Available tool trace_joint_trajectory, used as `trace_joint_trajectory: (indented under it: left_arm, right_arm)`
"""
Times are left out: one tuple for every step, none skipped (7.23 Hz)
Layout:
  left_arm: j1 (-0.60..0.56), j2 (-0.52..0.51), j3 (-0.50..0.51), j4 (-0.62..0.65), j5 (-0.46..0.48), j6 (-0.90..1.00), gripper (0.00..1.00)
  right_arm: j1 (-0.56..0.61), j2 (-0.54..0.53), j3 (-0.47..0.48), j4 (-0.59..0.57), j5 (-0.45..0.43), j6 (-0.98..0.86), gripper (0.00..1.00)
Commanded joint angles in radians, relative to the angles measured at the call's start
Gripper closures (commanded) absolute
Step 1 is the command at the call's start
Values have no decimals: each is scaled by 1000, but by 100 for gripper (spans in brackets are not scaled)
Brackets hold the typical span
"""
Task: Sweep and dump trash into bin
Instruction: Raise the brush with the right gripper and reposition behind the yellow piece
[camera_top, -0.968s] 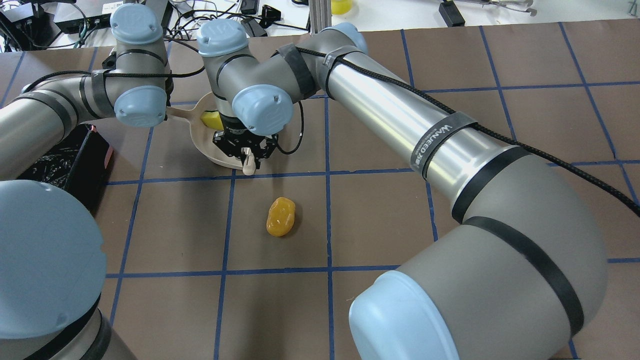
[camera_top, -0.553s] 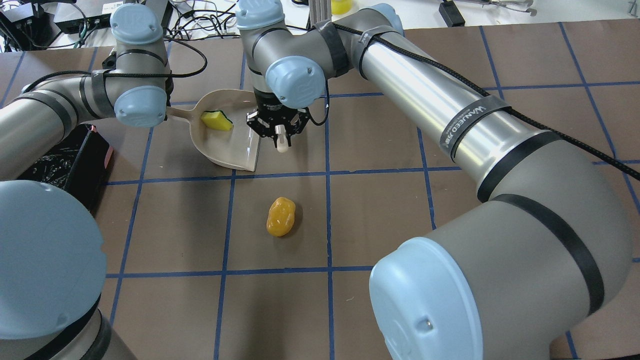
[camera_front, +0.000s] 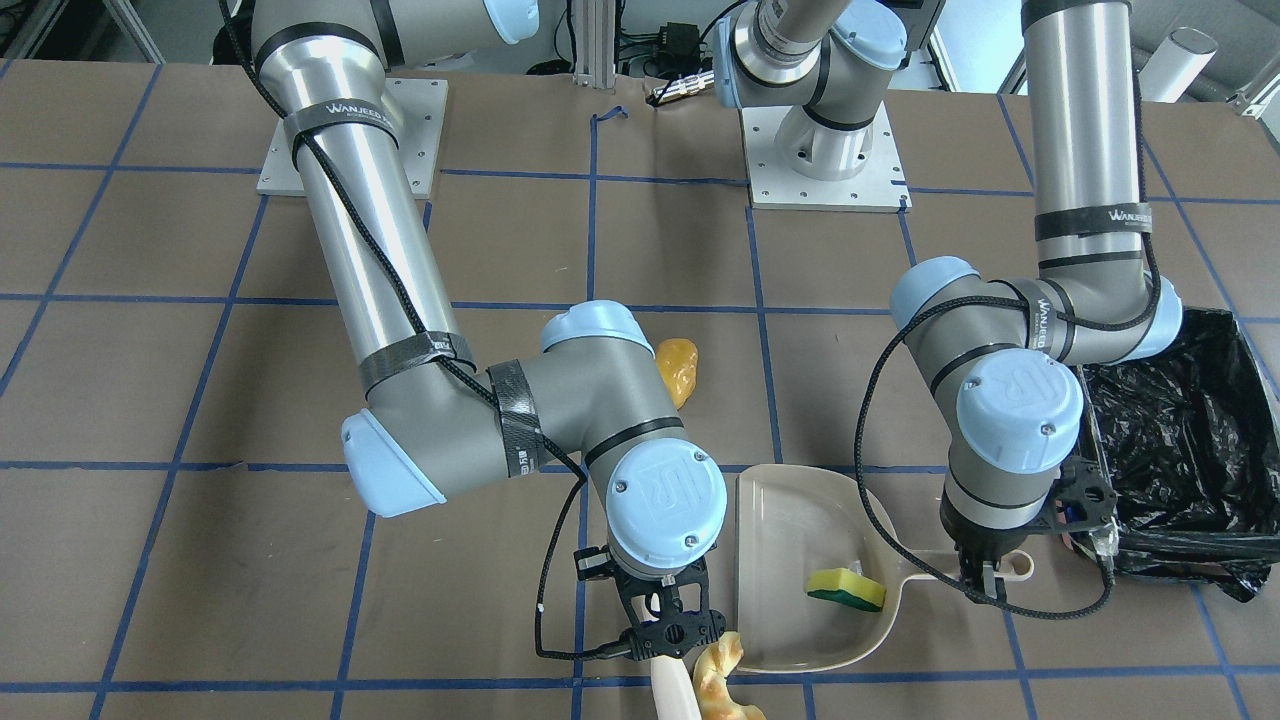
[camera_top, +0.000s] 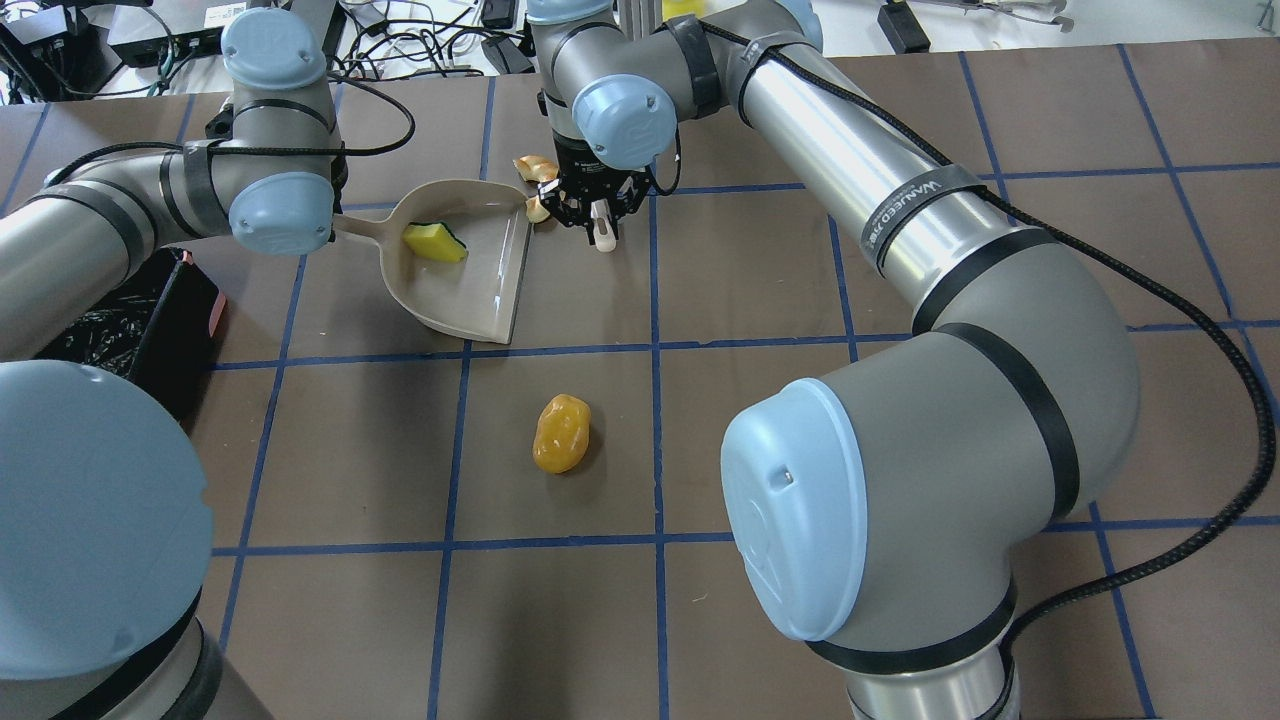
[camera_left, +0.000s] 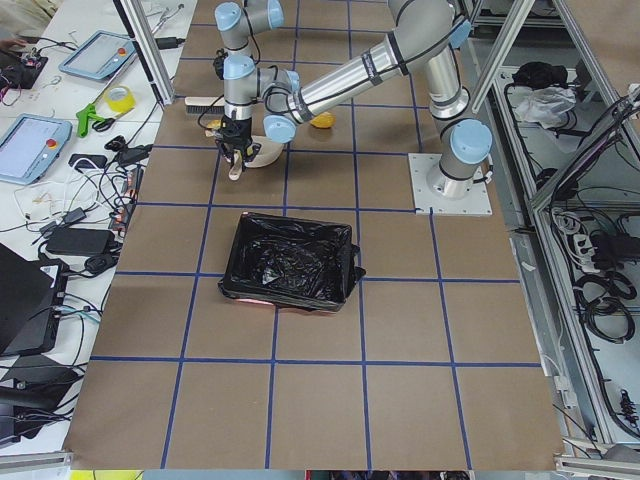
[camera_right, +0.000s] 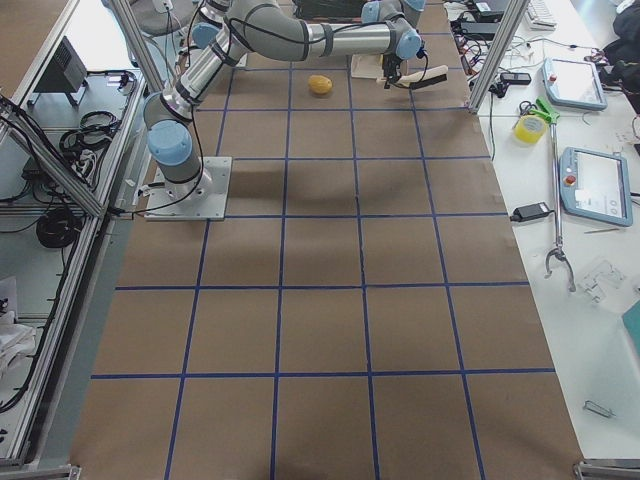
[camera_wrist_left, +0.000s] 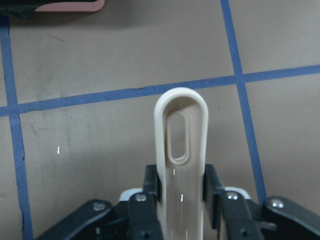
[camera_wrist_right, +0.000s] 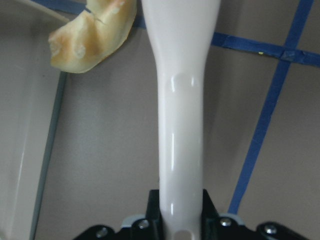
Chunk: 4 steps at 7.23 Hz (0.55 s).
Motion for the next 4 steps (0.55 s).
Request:
trace_joint_trajectory:
  left_arm:
    - [0, 2, 0, 0, -1, 0, 100]
    - [0, 3, -1, 0, -3, 2, 100]
    - [0, 3, -1, 0, -1, 0, 100]
    - [0, 2, -1, 0, -1, 2, 100]
  right_arm:
    - [15, 18, -9, -2, 69, 73, 90]
    - [31, 30, -11, -10, 74, 99, 90]
    - [46, 31, -9, -10, 74, 100, 90]
    - [72, 26, -2, 4, 58, 94, 90]
